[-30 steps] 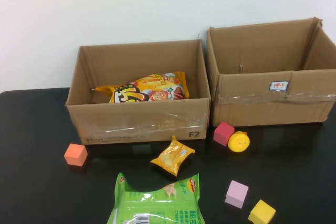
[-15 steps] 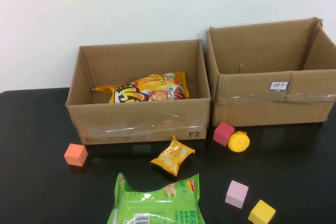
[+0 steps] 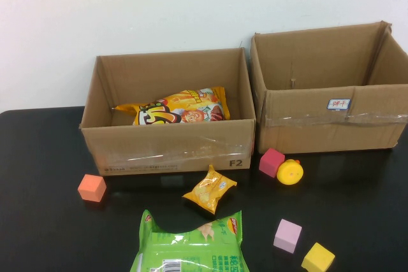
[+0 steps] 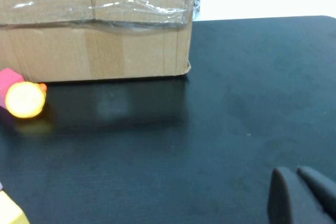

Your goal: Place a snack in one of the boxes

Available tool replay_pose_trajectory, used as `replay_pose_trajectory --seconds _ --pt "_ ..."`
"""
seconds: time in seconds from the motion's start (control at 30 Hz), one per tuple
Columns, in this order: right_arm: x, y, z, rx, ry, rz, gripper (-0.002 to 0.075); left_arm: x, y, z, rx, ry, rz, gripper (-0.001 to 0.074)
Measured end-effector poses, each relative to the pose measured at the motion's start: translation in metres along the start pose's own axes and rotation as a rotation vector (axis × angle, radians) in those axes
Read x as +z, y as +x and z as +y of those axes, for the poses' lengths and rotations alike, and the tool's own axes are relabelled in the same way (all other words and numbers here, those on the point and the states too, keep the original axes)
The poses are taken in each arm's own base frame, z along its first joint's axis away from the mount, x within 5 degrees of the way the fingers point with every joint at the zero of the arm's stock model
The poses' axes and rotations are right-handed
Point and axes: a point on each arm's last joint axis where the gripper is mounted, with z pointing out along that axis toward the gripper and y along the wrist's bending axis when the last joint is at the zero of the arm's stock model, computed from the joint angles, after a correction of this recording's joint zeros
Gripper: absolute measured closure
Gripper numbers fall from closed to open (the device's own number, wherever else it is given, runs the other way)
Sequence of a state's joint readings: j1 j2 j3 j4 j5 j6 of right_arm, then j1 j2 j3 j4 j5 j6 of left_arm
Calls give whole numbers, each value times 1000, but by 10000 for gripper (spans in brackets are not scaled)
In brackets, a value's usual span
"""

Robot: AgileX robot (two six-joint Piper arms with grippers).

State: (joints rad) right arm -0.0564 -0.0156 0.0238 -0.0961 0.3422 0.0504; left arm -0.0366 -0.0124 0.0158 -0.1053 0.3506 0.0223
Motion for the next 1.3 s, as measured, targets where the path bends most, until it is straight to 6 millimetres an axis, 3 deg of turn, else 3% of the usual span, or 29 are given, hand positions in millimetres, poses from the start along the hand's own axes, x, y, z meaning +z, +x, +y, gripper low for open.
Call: replay_pose_trajectory --seconds 0.47,1.3 --pt "0 -8 1 2 -6 -101 727 0 0 0 0 0 0 736" --pt "0 0 0 4 -2 -7 727 0 0 0 0 0 0 736"
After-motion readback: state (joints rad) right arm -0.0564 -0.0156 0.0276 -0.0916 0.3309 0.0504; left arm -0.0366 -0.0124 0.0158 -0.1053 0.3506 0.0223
